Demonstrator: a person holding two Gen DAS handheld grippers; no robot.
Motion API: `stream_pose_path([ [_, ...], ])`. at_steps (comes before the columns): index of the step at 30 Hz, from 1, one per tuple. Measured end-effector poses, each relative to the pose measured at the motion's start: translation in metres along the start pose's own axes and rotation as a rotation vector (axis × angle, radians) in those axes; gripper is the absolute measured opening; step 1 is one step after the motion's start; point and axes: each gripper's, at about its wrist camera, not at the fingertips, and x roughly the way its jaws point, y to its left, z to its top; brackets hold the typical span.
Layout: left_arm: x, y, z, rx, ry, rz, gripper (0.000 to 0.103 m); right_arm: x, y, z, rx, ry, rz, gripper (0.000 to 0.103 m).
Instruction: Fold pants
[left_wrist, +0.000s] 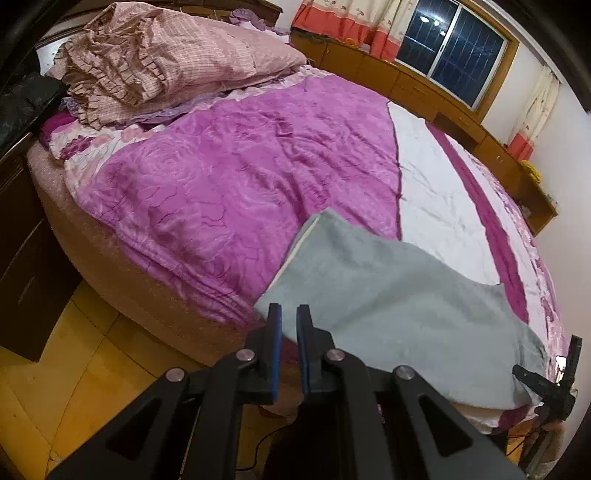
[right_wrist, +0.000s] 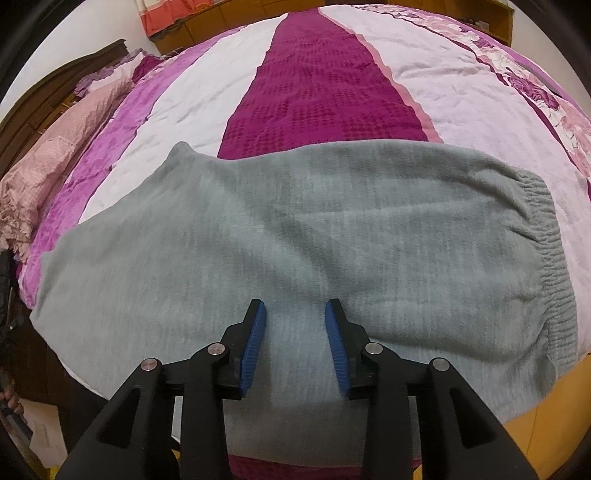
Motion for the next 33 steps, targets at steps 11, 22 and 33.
stream_pose_path([
  [11, 0.024, -0.054, 0.056, 0.189, -0.054, -0.018, 0.041, -0.023, 0.039, 0.055, -0.111, -0.060, 0.095, 0.027],
  [22, 0.098, -0.054, 0.068, 0.273, 0.053, -0.064, 0.041, 0.013, 0.068, 0.094, -0.177, -0.032, 0.152, 0.027],
  [33, 0.107, -0.052, 0.074, 0.296, 0.066, -0.046, 0.041, 0.047, 0.086, 0.110, -0.239, 0.015, 0.137, 0.027],
])
